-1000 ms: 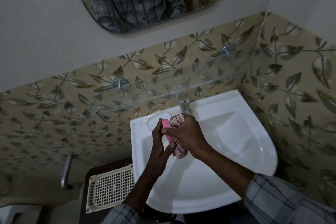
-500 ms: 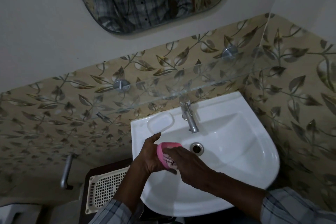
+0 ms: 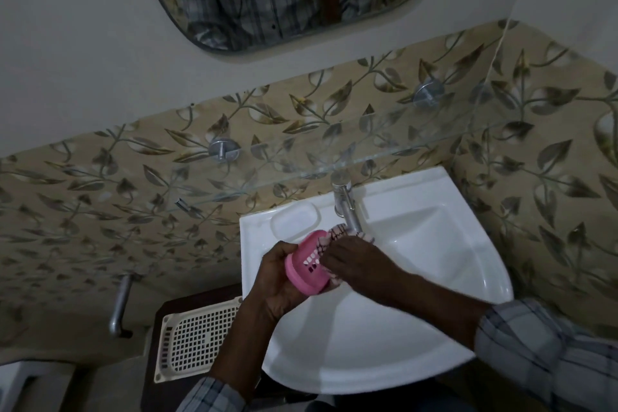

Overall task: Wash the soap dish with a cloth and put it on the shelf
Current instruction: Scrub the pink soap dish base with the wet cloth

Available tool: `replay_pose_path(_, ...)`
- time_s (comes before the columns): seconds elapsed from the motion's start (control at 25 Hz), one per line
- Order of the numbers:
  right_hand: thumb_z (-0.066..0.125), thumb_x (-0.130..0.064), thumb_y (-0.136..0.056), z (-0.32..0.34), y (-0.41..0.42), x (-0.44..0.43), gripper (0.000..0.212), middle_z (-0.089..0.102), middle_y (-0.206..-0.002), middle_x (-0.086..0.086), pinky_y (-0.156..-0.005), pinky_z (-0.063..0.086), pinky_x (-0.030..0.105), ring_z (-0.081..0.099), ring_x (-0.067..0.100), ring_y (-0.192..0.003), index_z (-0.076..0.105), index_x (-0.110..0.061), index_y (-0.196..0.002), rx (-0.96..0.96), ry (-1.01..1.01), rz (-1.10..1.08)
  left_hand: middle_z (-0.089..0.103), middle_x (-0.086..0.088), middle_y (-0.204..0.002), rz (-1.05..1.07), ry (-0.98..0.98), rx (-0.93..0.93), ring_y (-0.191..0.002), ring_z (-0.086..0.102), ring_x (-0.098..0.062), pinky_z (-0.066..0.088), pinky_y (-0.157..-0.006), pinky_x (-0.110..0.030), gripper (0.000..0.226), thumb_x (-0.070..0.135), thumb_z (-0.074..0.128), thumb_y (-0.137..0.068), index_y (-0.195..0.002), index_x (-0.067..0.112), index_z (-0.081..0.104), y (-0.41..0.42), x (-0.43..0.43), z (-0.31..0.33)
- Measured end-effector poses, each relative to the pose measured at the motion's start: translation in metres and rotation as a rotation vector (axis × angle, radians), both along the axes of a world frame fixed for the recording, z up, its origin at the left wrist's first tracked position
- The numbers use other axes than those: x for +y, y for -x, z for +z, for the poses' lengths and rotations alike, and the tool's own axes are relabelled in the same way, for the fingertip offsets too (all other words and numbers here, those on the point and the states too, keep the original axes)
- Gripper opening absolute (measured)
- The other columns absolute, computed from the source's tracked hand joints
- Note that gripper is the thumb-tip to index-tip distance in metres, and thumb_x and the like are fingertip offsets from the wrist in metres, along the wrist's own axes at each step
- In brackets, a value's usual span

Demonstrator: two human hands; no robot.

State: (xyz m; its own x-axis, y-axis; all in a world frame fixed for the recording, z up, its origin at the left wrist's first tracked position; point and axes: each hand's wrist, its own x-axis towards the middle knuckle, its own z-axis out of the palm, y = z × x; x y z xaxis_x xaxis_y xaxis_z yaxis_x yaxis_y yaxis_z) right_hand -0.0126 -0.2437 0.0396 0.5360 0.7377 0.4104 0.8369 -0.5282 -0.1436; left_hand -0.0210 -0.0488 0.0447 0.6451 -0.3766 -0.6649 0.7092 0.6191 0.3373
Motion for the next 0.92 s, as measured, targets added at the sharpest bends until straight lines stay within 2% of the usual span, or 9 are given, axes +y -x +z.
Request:
replay_pose_path(0.08, 0.055, -0.003, -0.077, -0.006, 0.025, 0.024, 0.04, 0.074, -0.088, 0.01, -0.067, 0.059, 0.033, 0.071, 0.03, -0.078, 0.063, -0.013, -0.115, 0.161, -0.06, -0.225, 0.073, -0.026, -0.092, 0.057, -0.058, -0.038, -0.079, 0.072, -0.037, 0.06, -0.077, -0.047, 0.045, 0.029, 0.055, -0.081, -0.101, -0.007, 0.071, 0.002, -0.014, -0.001)
replay_pose_path(0.16, 0.057, -0.005, -0.075, 0.007, 0.042, 0.047, 0.048, 0.073, -0.082, 0.005, -0.06, 0.057, 0.031, 0.071, 0.027, -0.072, 0.046, -0.023, -0.118, 0.608, -0.307, -0.41, 0.075, -0.023, -0.088, 0.133, -0.179, -0.107, -0.078, 0.075, -0.032, 0.062, -0.067, -0.037, 0.048, 0.04, 0.055, -0.087, -0.094, -0.002, 0.075, 0.012, -0.024, -0.005)
replay_pose_path(0.28, 0.063, -0.016, -0.083, 0.035, 0.008, 0.066, 0.027, 0.07, -0.095, -0.001, -0.071, 0.049, 0.024, 0.067, 0.02, -0.087, 0.053, -0.026, -0.106, 1.117, -0.986, -0.875, 0.068, -0.024, -0.12, 0.266, -0.289, -0.217, -0.106, 0.069, -0.032, 0.061, -0.081, -0.037, 0.042, 0.027, 0.039, -0.102, -0.121, 0.002, 0.067, 0.031, -0.038, -0.015)
replay_pose_path(0.36, 0.069, -0.014, -0.085, 0.045, -0.006, 0.066, 0.029, 0.064, -0.094, -0.006, -0.073, 0.045, 0.02, 0.064, 0.014, -0.09, 0.056, -0.019, -0.111, 1.021, -1.092, -0.927, 0.063, -0.023, -0.131, 0.35, -0.288, -0.304, -0.118, 0.063, -0.033, 0.056, -0.094, -0.039, 0.039, 0.015, 0.033, -0.105, -0.134, 0.001, 0.055, 0.033, -0.041, -0.021)
replay_pose_path(0.48, 0.07, -0.011, -0.081, 0.042, 0.007, 0.045, 0.041, 0.068, -0.091, -0.002, -0.065, 0.049, 0.019, 0.066, 0.013, -0.079, 0.05, -0.018, -0.117, 0.886, -0.533, -0.491, 0.07, -0.024, -0.115, 0.291, -0.299, -0.275, -0.103, 0.07, -0.032, 0.058, -0.089, -0.041, 0.043, 0.028, 0.041, -0.101, -0.126, -0.001, 0.061, 0.021, -0.031, -0.009)
replay_pose_path(0.56, 0.068, -0.01, -0.077, 0.039, 0.016, 0.027, 0.025, 0.068, -0.076, 0.004, -0.055, 0.047, 0.019, 0.062, 0.012, -0.062, 0.061, -0.012, -0.101, 0.913, -0.262, -0.327, 0.071, -0.026, -0.108, 0.221, -0.296, -0.198, -0.096, 0.071, -0.033, 0.059, -0.085, -0.044, 0.054, 0.038, 0.051, -0.092, -0.126, -0.004, 0.059, 0.015, -0.022, -0.005)
replay_pose_path(0.64, 0.064, -0.001, -0.073, 0.038, 0.001, 0.007, 0.011, 0.064, -0.064, 0.0, -0.053, 0.044, 0.013, 0.057, 0.004, -0.053, 0.069, -0.005, -0.082, 0.85, -0.353, -0.395, 0.065, -0.03, -0.119, 0.278, -0.198, -0.139, -0.103, 0.066, -0.038, 0.054, -0.09, -0.048, 0.062, 0.039, 0.052, -0.09, -0.135, -0.005, 0.052, 0.017, -0.015, -0.006)
replay_pose_path(0.72, 0.064, 0.004, -0.075, 0.053, -0.018, -0.012, 0.027, 0.067, -0.08, -0.008, -0.063, 0.043, 0.005, 0.059, 0.0, -0.068, 0.075, -0.013, -0.092, 0.725, -0.467, -0.55, 0.056, -0.032, -0.132, 0.34, -0.089, -0.117, -0.109, 0.059, -0.043, 0.048, -0.095, -0.052, 0.064, 0.043, 0.045, -0.094, -0.138, -0.004, 0.048, 0.015, -0.007, -0.012)
replay_pose_path(0.92, 0.077, 0.004, -0.064, 0.049, 0.007, 0.03, 0.04, 0.071, -0.095, 0.004, -0.072, 0.058, 0.027, 0.068, 0.021, -0.084, 0.074, -0.014, -0.1, 0.512, -0.403, -0.463, 0.063, -0.027, -0.126, 0.305, 0.05, -0.14, -0.111, 0.065, -0.037, 0.056, -0.093, -0.047, 0.054, 0.037, 0.047, -0.094, -0.127, -0.003, 0.062, 0.013, -0.017, -0.01)
